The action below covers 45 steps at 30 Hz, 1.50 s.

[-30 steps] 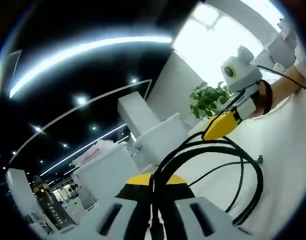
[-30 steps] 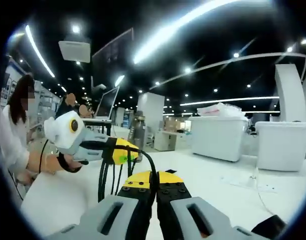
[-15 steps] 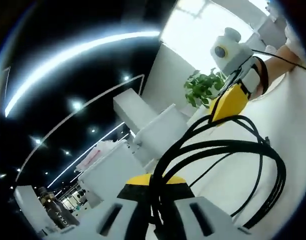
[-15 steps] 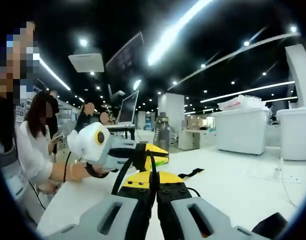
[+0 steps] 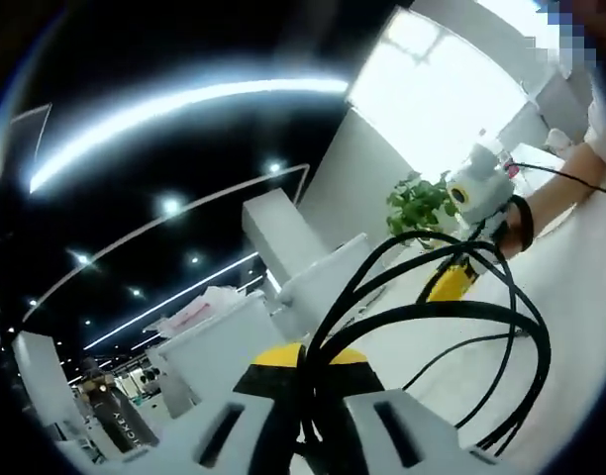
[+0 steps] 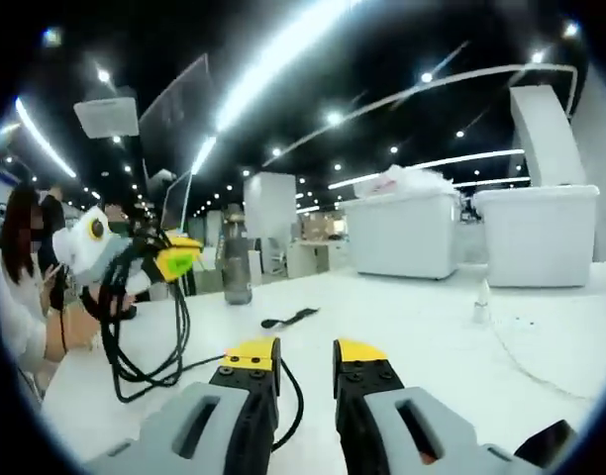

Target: Coil the Type-C to USB data cable on the desktop and secure it with Velcro straps.

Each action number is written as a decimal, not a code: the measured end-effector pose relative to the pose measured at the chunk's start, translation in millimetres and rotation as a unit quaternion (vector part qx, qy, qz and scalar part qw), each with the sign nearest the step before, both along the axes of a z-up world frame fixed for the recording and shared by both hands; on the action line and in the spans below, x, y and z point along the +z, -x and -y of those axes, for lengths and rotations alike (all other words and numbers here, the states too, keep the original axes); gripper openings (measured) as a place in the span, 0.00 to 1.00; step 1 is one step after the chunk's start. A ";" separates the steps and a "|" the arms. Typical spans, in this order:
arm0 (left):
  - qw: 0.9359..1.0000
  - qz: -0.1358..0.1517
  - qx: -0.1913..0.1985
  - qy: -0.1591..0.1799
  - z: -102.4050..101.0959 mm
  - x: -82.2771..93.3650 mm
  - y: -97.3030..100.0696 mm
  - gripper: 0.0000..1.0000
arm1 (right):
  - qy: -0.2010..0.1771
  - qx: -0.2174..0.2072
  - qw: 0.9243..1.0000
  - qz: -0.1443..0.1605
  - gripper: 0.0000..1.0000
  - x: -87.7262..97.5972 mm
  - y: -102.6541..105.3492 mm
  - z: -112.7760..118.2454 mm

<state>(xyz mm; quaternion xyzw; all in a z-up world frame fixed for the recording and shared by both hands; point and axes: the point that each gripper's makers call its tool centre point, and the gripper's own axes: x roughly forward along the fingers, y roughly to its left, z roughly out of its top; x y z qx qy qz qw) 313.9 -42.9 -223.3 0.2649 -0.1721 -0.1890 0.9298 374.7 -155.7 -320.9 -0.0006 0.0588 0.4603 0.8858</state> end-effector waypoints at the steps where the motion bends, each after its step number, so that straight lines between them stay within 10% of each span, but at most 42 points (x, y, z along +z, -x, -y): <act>1: 1.000 0.002 -0.004 0.001 2.1 1.4 2.0 0.04 | 0.005 0.005 1.000 -0.016 0.24 -7.9 0.8 -4.6; 14: 0.999 0.039 -0.012 0.007 4.3 25.4 18.5 0.04 | 0.133 0.055 0.989 -0.030 0.24 -53.1 22.5 -33.1; 19: 0.998 0.055 -0.016 0.023 2.4 37.7 27.1 0.05 | 0.150 0.034 0.988 -0.031 0.10 -58.2 12.1 -27.5; 35: 0.997 -0.042 -0.013 -0.057 24.5 -24.8 -1.4 0.05 | 0.005 -0.004 0.993 0.119 0.02 59.4 39.8 -13.8; 45: 0.998 -0.042 0.018 -0.031 5.3 -26.7 -12.8 0.09 | 0.006 0.060 0.986 0.153 0.02 65.9 70.5 -32.5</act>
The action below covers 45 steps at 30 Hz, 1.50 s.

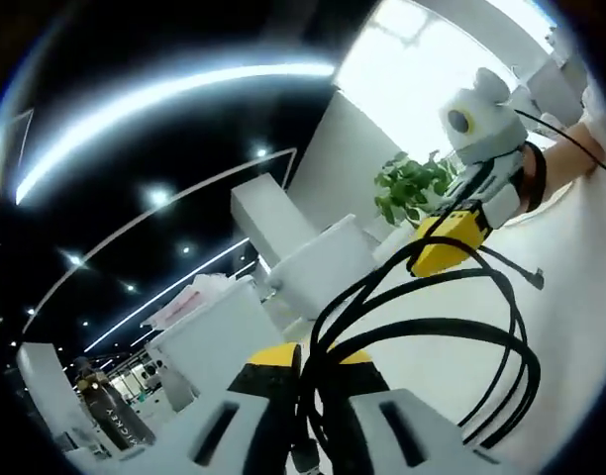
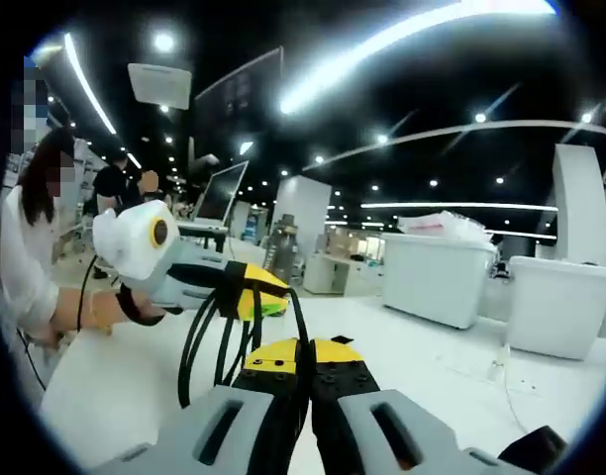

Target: Coil the Type-C to USB data cable on the desktop and secure it with Velcro straps.

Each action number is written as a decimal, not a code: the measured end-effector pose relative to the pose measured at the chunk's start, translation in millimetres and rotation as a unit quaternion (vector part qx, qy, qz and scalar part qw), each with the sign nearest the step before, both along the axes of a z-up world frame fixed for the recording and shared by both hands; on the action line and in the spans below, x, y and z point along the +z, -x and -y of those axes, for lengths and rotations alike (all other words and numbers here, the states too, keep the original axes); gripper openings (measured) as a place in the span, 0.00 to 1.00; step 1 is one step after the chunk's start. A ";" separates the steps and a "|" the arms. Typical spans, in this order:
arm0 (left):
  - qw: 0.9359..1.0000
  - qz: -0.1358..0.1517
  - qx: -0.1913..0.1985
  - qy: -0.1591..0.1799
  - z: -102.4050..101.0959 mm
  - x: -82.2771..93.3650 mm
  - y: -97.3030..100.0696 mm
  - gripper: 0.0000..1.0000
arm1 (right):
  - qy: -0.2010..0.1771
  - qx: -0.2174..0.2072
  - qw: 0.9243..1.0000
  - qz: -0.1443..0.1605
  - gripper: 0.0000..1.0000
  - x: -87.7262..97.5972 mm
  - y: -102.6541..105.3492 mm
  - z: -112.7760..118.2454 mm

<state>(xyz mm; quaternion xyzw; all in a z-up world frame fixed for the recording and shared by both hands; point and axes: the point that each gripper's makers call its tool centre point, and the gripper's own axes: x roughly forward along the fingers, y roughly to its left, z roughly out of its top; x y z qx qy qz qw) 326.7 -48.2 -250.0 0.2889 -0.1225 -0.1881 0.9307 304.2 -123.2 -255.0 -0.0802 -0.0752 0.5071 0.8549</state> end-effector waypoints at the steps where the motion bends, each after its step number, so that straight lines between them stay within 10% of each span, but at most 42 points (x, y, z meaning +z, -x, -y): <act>1: 1.000 -0.001 -0.005 0.003 0.3 0.0 0.3 0.09 | -0.003 0.014 1.000 0.003 0.02 1.6 4.1 -2.1; 10: 1.000 -0.006 -0.020 -0.019 6.2 -3.0 2.5 0.06 | 0.005 0.100 0.995 -0.030 0.03 -5.8 28.5 -16.3; 14: 1.000 -0.020 -0.009 -0.020 5.1 -5.2 -1.7 0.04 | 0.007 0.062 0.998 -0.027 0.08 -5.6 16.6 -11.9; 22: 0.996 0.003 0.037 -0.078 1.5 4.8 -4.8 0.04 | -0.068 0.045 0.993 -0.080 0.24 44.4 4.4 1.8; 30: 0.986 0.000 0.055 -0.158 25.4 6.5 -5.2 0.04 | 0.106 0.039 0.993 -0.020 0.35 8.6 18.2 -38.9; 41: 0.975 -0.050 0.068 -0.206 31.2 4.1 8.2 0.05 | 0.222 -0.020 0.971 0.088 0.06 2.4 -0.7 -37.0; 45: 0.976 -0.080 0.029 -0.198 28.5 2.6 17.2 0.05 | 0.216 0.026 0.975 0.045 0.05 2.4 12.3 -41.7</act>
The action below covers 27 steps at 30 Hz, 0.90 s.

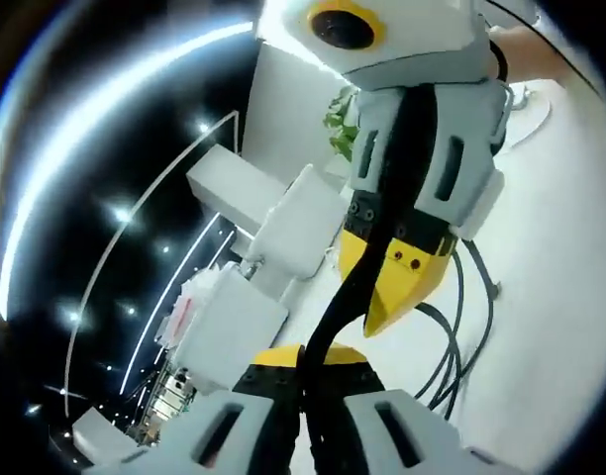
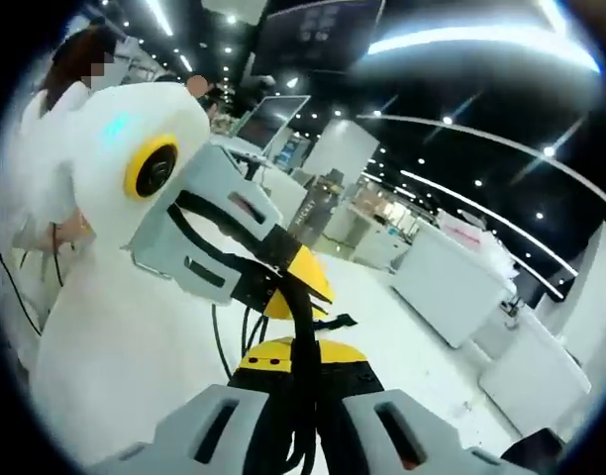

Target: Coil the Type-C to USB data cable on the desktop and secure it with Velcro straps.

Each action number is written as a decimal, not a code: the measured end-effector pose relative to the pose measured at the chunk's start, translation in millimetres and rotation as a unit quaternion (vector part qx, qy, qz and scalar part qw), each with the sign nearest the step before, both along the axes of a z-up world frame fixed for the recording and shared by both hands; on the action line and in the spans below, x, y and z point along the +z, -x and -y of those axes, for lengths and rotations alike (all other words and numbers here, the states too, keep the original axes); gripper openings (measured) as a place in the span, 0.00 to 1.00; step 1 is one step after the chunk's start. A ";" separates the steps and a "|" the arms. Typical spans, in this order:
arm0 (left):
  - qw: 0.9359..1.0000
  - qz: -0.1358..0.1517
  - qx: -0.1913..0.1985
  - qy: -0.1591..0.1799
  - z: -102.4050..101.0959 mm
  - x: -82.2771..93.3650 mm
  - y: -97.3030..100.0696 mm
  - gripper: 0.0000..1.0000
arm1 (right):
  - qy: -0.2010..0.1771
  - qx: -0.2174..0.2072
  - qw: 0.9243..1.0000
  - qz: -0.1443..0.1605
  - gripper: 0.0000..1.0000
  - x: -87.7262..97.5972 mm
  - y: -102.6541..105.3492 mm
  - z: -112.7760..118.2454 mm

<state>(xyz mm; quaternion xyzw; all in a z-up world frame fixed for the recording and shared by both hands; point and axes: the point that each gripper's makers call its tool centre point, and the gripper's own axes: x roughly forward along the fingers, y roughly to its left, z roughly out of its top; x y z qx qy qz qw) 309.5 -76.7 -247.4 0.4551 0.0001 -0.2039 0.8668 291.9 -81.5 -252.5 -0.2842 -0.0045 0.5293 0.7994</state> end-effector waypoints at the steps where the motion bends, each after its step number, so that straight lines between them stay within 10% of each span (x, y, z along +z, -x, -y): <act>1: 1.000 -0.014 -0.004 0.011 -2.5 3.3 5.1 0.05 | -0.012 0.016 0.999 -0.033 0.05 3.5 7.2 -2.7; 7: 0.996 -0.060 -0.009 0.069 -31.5 31.4 26.7 0.04 | -0.126 0.100 0.960 -0.228 0.05 31.7 31.5 -29.8; 12: 0.989 -0.115 0.038 0.088 -69.6 -11.6 12.2 0.04 | -0.162 0.114 0.961 -0.194 0.14 14.5 16.7 -61.2; 14: 0.982 -0.147 0.062 0.096 -92.8 -38.3 6.9 0.04 | -0.249 0.146 0.916 -0.279 0.24 30.3 19.4 -63.3; 16: 0.978 -0.134 0.088 0.136 -116.7 -41.6 -1.5 0.04 | -0.322 0.139 0.887 -0.299 0.22 46.5 -3.6 -55.1; 17: 0.973 -0.138 0.088 0.161 -123.6 -43.0 -3.5 0.04 | -0.337 0.119 0.892 -0.277 0.22 48.0 -21.5 -50.8; 20: 0.966 -0.131 0.111 0.192 -145.9 -47.5 -10.4 0.04 | -0.256 0.026 0.955 -0.149 0.22 12.3 -77.5 -44.4; 27: 0.959 -0.080 0.150 0.225 -174.1 -54.6 -23.3 0.04 | -0.105 -0.011 0.992 -0.068 0.32 -78.9 -115.0 -80.8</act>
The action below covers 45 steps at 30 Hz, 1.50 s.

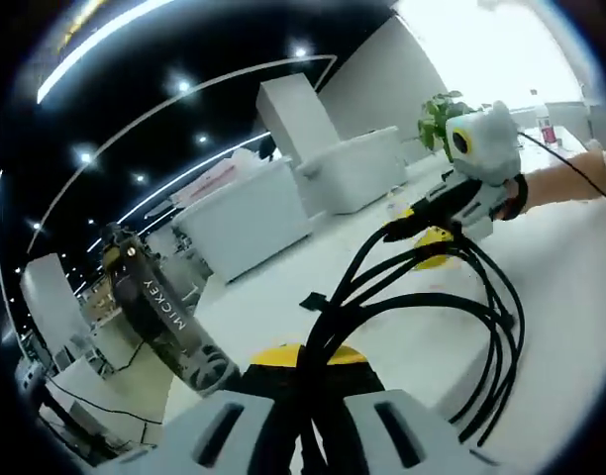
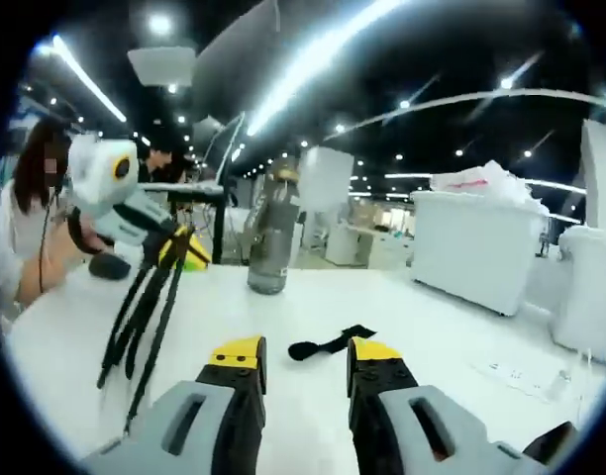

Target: Coil the Type-C to USB data cable on the desktop and secure it with Velcro straps.

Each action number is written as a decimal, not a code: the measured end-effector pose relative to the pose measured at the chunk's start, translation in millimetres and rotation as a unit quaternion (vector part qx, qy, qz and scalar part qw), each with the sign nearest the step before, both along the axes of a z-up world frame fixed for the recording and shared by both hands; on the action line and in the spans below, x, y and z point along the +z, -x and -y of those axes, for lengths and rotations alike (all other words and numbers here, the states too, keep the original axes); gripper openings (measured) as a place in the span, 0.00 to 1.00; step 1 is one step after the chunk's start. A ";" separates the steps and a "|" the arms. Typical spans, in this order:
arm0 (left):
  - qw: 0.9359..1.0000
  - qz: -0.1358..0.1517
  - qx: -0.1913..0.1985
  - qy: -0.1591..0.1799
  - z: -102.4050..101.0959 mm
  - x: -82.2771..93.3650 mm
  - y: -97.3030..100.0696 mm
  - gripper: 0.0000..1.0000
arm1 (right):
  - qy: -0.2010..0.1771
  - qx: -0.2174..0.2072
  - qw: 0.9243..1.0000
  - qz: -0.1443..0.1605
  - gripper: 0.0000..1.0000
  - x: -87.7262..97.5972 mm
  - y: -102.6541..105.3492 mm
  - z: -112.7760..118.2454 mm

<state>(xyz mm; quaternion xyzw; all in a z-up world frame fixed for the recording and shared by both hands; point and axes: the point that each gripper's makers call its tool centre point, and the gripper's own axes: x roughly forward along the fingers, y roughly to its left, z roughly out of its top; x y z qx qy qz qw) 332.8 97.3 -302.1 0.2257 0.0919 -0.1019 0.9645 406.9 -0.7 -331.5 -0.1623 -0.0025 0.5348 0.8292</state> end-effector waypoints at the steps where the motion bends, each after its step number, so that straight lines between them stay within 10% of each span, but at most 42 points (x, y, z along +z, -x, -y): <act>1: 1.000 0.005 0.004 0.001 -2.4 -0.2 -0.8 0.04 | 0.011 0.001 1.000 0.010 0.32 -5.1 -1.6 -4.7; 9: 0.998 0.052 0.036 -0.008 -20.1 11.3 2.4 0.04 | 0.088 0.000 0.990 0.106 0.28 -30.8 -27.0 -55.8; 26: 0.999 0.040 0.005 0.022 -6.9 12.3 6.5 0.04 | 0.147 -0.007 0.966 0.213 0.02 -16.6 -7.0 -28.4; 38: 0.989 -0.008 -0.145 -0.015 121.0 21.8 43.2 0.04 | 0.142 -0.021 0.967 0.212 0.02 -3.1 76.3 102.4; 42: 0.980 -0.022 -0.195 -0.023 162.4 33.8 66.3 0.04 | 0.109 -0.015 0.979 0.169 0.03 -2.3 101.5 117.2; 45: 0.975 -0.036 -0.218 -0.017 182.5 44.5 80.4 0.04 | 0.053 0.004 0.995 0.084 0.16 -1.4 124.2 123.9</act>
